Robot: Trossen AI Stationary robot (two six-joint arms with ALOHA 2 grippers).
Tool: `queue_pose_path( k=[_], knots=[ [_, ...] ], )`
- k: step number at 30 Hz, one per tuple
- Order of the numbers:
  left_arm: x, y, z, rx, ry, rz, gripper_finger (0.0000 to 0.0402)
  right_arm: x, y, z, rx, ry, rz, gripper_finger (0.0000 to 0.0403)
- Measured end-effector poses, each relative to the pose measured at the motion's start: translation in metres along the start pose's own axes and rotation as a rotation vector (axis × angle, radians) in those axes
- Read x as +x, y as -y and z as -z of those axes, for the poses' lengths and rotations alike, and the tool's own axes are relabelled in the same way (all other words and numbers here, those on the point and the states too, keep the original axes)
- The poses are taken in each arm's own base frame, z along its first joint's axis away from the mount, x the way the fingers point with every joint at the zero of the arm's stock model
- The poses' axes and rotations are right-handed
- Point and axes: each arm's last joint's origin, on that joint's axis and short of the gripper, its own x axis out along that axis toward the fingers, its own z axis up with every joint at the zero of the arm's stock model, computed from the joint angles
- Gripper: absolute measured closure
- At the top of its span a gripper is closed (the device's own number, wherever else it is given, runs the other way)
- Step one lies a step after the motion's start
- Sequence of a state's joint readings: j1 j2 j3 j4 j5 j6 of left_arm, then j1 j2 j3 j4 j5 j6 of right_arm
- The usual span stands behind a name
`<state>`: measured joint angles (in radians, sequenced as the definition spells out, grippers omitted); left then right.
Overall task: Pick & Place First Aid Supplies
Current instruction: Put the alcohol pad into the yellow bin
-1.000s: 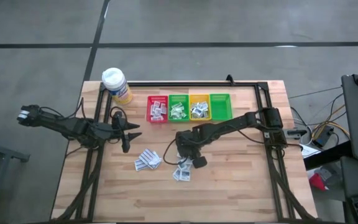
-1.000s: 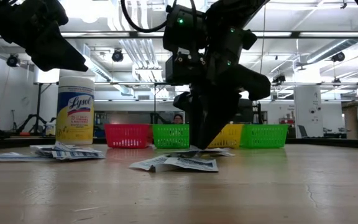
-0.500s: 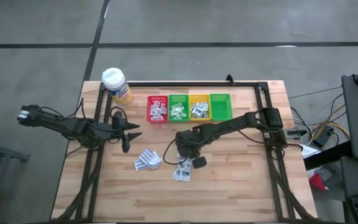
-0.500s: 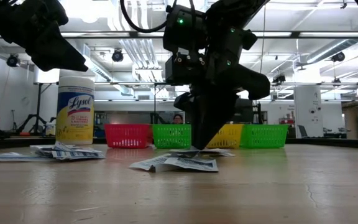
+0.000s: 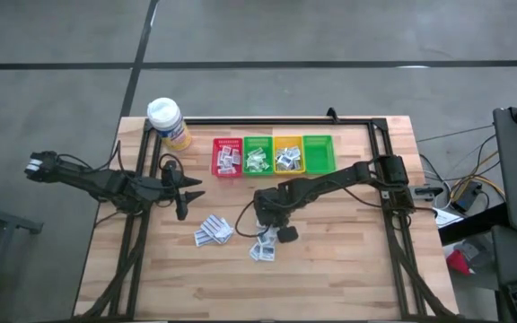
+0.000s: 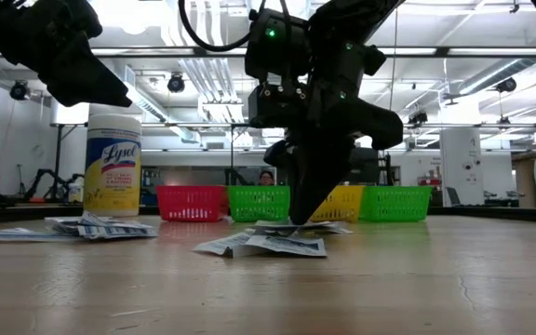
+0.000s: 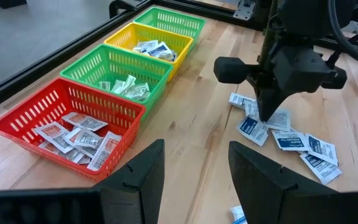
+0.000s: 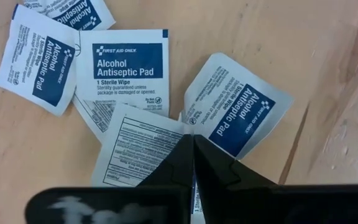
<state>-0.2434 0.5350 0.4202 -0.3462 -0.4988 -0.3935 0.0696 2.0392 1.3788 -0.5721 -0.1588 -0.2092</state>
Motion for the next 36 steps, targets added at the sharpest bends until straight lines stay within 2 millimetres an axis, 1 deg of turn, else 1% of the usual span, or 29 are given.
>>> queue_pose_path(
  k=[8,17,28,36],
  knots=[
    [0.0,0.0,0.0,0.0,0.0,0.0,0.0229,-0.003,0.0,0.0,0.034,-0.022,-0.004,0.0394],
    [0.0,0.0,0.0,0.006,0.0,0.0,0.0229,-0.02,-0.002,-0.012,0.029,-0.045,-0.065,0.0395],
    [0.0,0.0,0.0,0.006,0.0,0.0,0.0229,-0.04,-0.004,-0.02,-0.006,-0.1,-0.088,0.0395],
    [0.0,0.0,0.0,0.006,0.0,0.0,0.0229,-0.058,-0.005,-0.027,0.002,-0.12,-0.142,0.0395]
  ],
)
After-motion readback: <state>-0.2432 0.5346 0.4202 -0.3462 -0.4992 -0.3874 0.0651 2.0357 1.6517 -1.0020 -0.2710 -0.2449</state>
